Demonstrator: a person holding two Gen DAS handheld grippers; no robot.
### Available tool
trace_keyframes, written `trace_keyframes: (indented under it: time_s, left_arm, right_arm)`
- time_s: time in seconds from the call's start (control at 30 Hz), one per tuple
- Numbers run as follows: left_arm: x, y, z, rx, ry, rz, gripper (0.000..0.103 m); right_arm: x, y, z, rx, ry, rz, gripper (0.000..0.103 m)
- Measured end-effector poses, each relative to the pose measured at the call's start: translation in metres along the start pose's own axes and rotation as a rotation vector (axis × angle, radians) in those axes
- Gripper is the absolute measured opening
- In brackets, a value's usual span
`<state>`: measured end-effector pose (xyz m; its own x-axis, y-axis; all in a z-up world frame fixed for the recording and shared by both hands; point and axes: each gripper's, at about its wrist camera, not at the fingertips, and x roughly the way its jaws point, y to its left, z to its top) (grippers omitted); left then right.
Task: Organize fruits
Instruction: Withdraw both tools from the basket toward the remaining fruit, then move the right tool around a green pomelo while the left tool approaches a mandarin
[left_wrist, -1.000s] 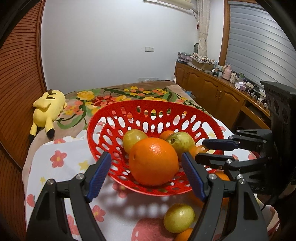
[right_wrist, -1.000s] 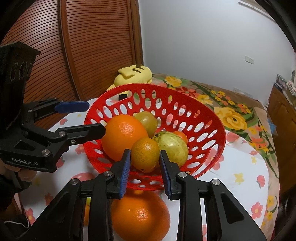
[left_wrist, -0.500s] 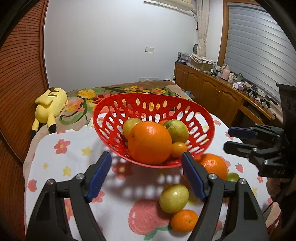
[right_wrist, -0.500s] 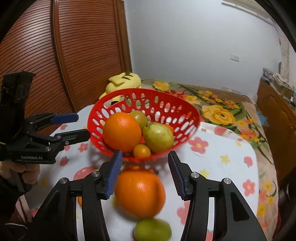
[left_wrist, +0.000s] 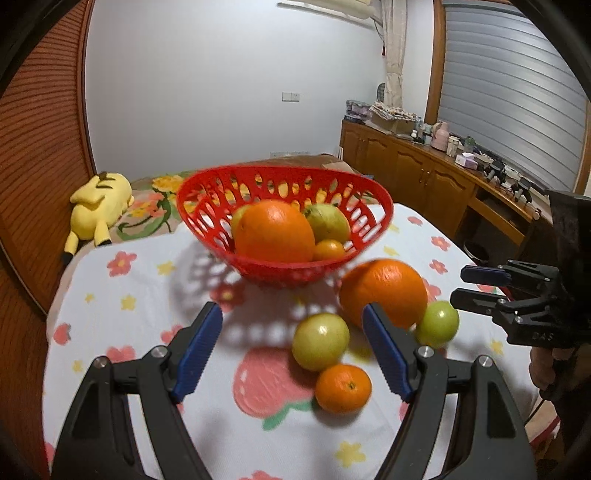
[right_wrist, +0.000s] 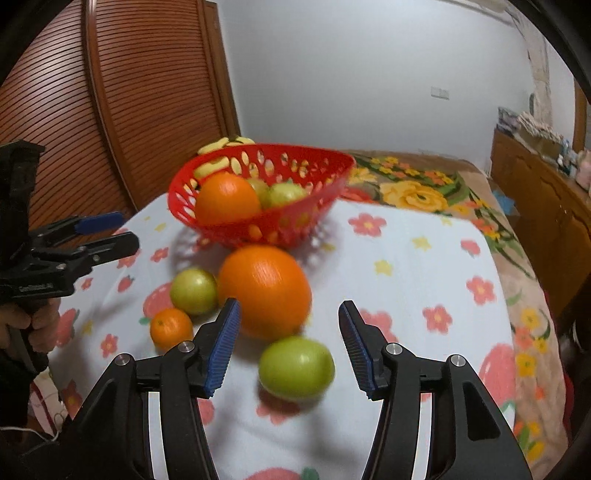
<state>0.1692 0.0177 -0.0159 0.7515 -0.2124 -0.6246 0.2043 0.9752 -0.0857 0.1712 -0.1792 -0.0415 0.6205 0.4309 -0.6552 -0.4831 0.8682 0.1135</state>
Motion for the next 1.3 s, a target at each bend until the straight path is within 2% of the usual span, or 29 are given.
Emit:
trace_keyframes:
  time_s: [0.33,0.47,1.0,1.3]
  left_arm:
    - [0.016,-0.011,-0.031,-0.005,0.067,-0.03,0.079]
    - [0.022,-0.013,-0.038,-0.013,0.091,-0.05,0.079]
    - [0.034,-0.016,-0.048,-0.031,0.124,-0.072,0.078]
    - [0.042,-0.023,-0.051,-0.022,0.149,-0.1,0.058]
  right_arm:
    - [0.01,-0.002,-0.018,0.014,0.037,0.01,0.056]
    - [0.018,0.001,-0.022,0.025,0.058,0.006,0.063]
    - [0.04,0.003,-0.033,0.014,0.095,-0.036,0.066]
    - [0.037,0.008,-0.033,-0.012,0.063,-0.061,0.067]
